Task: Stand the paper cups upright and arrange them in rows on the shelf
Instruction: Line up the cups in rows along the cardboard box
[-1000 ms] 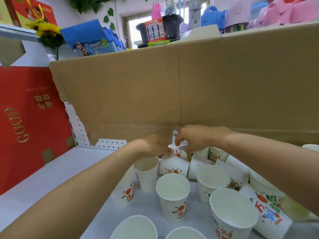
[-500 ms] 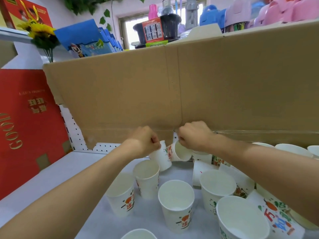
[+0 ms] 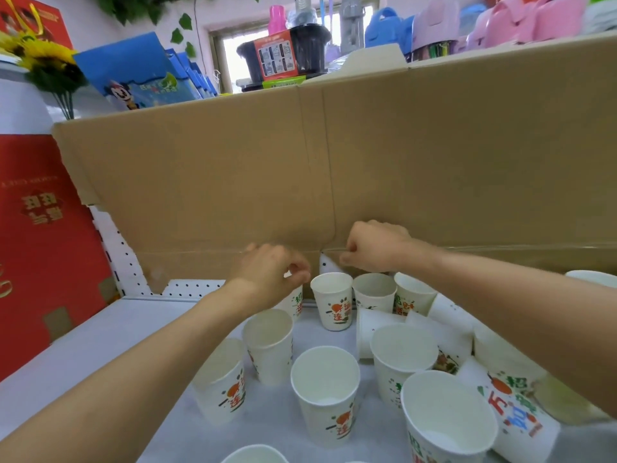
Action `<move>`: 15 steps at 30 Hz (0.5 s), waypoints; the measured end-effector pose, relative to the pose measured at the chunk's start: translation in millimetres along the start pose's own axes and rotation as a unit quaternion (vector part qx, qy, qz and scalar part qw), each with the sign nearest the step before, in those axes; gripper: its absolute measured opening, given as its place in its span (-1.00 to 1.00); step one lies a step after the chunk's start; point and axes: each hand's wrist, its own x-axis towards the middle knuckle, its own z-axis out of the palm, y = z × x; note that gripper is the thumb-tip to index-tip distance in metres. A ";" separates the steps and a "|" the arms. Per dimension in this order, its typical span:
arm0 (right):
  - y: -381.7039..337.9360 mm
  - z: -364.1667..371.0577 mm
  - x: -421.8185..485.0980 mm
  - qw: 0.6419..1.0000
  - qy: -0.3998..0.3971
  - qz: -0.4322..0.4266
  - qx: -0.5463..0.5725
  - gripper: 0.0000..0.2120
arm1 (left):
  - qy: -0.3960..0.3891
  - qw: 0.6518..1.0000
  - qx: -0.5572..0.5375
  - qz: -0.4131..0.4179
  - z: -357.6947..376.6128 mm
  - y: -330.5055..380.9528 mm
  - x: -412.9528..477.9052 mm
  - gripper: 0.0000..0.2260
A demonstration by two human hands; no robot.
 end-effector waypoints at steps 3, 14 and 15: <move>27.9 -19.0 -21.2 0.998 0.025 -0.030 0.039 -0.78 | -0.034 0.996 -0.019 0.077 -2.6 29.7 6.6 -0.80; 81.3 -5.5 -68.8 0.995 -0.065 -0.068 0.045 -0.91 | -0.073 0.982 -0.011 0.173 23.1 86.2 37.7 -0.80; 80.3 -1.7 -69.1 0.996 -0.060 -0.069 0.024 -0.92 | -0.068 0.983 -0.002 0.168 23.2 85.1 38.5 -0.81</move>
